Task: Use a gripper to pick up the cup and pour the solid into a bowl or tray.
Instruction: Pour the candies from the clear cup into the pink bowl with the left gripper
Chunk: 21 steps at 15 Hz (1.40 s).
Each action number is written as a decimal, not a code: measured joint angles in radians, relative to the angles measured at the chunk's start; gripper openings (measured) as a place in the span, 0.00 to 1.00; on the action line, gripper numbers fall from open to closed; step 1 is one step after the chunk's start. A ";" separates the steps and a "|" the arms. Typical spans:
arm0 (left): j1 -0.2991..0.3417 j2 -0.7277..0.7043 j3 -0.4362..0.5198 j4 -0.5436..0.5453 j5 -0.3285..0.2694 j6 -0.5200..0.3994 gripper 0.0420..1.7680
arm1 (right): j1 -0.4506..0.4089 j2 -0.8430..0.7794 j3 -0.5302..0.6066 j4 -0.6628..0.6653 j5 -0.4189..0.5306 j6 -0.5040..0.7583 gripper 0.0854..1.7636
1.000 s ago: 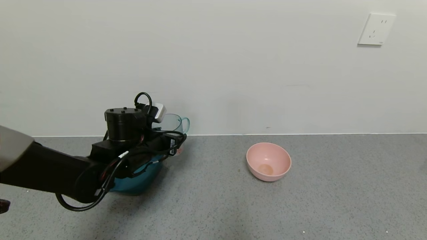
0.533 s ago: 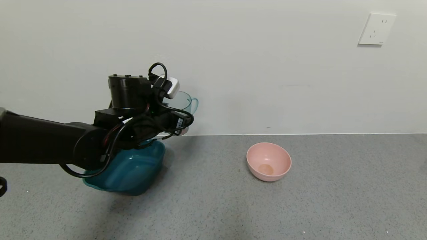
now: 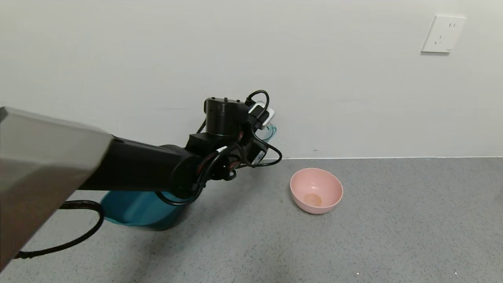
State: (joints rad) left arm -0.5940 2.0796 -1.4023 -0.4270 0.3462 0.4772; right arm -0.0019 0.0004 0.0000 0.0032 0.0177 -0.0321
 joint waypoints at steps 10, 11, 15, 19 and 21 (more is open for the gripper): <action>-0.107 0.169 -0.175 0.101 0.124 0.359 0.75 | 0.000 0.000 0.000 0.000 0.000 0.001 0.97; -0.116 0.183 -0.177 0.097 0.144 0.407 0.75 | 0.000 0.000 0.000 0.000 0.000 0.001 0.97; -0.136 0.217 -0.196 0.054 0.201 0.586 0.75 | 0.000 0.000 0.000 0.000 0.000 0.000 0.97; -0.137 0.238 -0.201 -0.097 0.230 0.802 0.75 | 0.000 0.000 0.000 0.000 0.000 0.000 0.97; -0.134 0.254 -0.196 -0.203 0.249 0.916 0.75 | 0.000 0.000 0.000 0.000 0.000 0.000 0.97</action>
State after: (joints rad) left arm -0.7279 2.3340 -1.5981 -0.6296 0.5951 1.3936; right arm -0.0023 0.0004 0.0000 0.0028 0.0177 -0.0317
